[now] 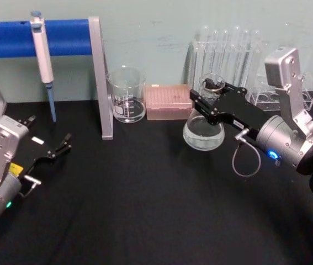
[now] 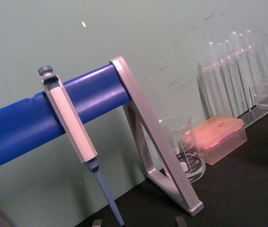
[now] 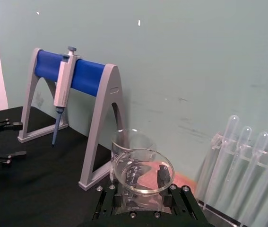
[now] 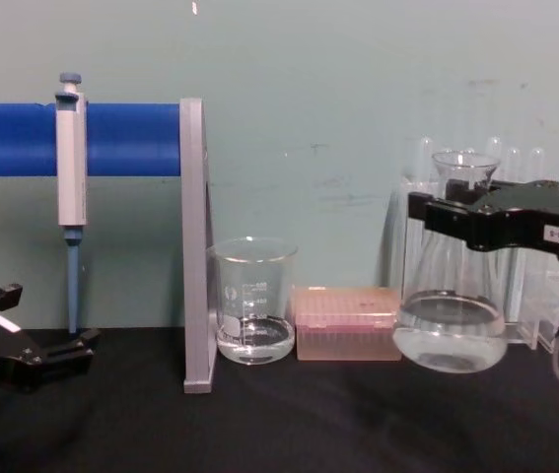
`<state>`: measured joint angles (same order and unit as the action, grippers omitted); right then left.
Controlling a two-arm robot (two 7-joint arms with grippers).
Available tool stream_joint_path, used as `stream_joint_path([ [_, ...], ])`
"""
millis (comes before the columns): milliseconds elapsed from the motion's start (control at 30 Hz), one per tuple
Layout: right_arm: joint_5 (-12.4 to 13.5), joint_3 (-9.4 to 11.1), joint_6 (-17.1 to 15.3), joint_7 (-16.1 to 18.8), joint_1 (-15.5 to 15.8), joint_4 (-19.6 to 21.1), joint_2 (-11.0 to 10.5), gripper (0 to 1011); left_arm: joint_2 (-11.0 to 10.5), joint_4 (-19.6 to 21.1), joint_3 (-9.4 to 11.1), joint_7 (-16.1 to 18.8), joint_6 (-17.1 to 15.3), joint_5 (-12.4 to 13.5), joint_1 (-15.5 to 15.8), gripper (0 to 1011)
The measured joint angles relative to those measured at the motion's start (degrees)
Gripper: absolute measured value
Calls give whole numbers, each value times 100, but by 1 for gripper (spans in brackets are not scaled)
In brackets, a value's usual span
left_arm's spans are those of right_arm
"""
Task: Grasp the erlenmeyer flask with one hand, shake it three times, then place it back.
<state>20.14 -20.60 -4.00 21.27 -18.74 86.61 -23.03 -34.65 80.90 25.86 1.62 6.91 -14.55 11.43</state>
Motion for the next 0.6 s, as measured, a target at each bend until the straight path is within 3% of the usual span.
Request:
stream_joint_path([
  [600,-82,85,-35,51,9,-47,90,450,0,0,0,0,0,0,0,1001],
])
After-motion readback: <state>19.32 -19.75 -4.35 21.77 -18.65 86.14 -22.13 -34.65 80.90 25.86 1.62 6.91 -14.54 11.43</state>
